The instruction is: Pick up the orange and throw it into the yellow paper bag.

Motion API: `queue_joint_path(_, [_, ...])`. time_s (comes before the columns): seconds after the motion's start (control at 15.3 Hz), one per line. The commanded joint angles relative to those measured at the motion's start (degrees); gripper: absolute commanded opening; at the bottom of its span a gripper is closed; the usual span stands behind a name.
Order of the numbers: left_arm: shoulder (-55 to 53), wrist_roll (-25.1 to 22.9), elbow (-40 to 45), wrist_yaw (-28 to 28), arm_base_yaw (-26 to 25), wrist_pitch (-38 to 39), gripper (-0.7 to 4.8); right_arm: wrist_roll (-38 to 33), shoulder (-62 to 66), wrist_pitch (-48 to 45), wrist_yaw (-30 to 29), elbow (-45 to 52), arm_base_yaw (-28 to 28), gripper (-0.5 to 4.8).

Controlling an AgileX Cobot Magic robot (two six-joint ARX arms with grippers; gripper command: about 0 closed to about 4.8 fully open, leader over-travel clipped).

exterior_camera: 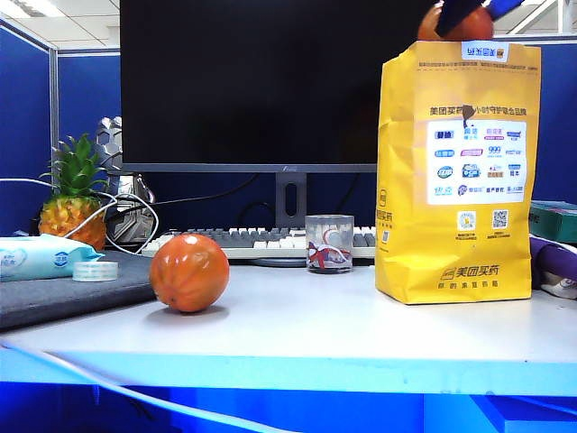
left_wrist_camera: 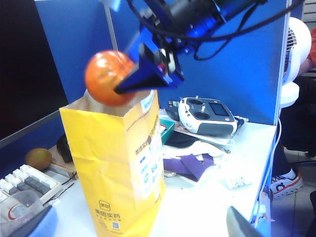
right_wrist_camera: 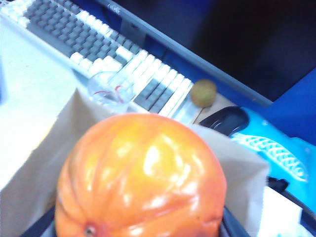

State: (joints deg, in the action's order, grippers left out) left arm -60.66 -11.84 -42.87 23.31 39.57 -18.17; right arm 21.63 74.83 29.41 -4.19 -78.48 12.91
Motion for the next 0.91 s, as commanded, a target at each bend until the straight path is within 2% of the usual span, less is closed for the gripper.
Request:
queue_joint_path(0.07, [0.09,-0.17,-0.31,-0.17,-0.02,-0.81,4.79,-0.50,-0.33,-0.94,-0.70,-0.31,0.00,4.68])
queue_joint_path(0.33, [0.13,-0.35,-0.31,-0.70,-0.02,-0.85,4.79,-1.11,-0.39,-3.23,-2.82,-0.37,0.02,4.79])
queue_joint_path(0.39, [0.83,-2.12,-0.31,-3.56,-0.02,-0.70,4.79,-3.34,-0.81,-3.80,-4.07,-0.39,0.00,4.79])
queue_joint_path(0.46, [2.01,-4.31,-0.31,-8.33,-0.02,-0.24,4.79,-6.23,-1.90,-4.39,-5.53,-0.39,0.00,4.79])
queue_joint_path(0.52, [5.73,-8.46,-0.31,-18.97,-0.02,1.68,4.79,-9.27,-4.42,-4.81,-8.55,-0.39,0.00,4.79])
queue_joint_path(0.59, [9.86,-11.02,-0.31,-27.23,-0.07,4.81,4.79,-10.23,-7.52,-4.24,-9.49,-0.33,0.00,4.79])
queue_joint_path(0.65, [14.69,-13.44,-0.31,-32.70,-0.66,8.94,4.79,-10.29,-11.39,-3.89,-9.53,0.04,0.00,4.79])
queue_joint_path(0.72, [21.24,-14.49,-0.28,-32.96,-2.38,14.47,4.79,-11.15,-16.06,-4.02,-9.77,1.03,0.00,4.79])
queue_joint_path(0.91, [39.63,-14.51,-0.22,-25.51,-7.93,27.50,4.79,-15.61,-33.59,-8.39,-11.19,10.75,0.13,4.79])
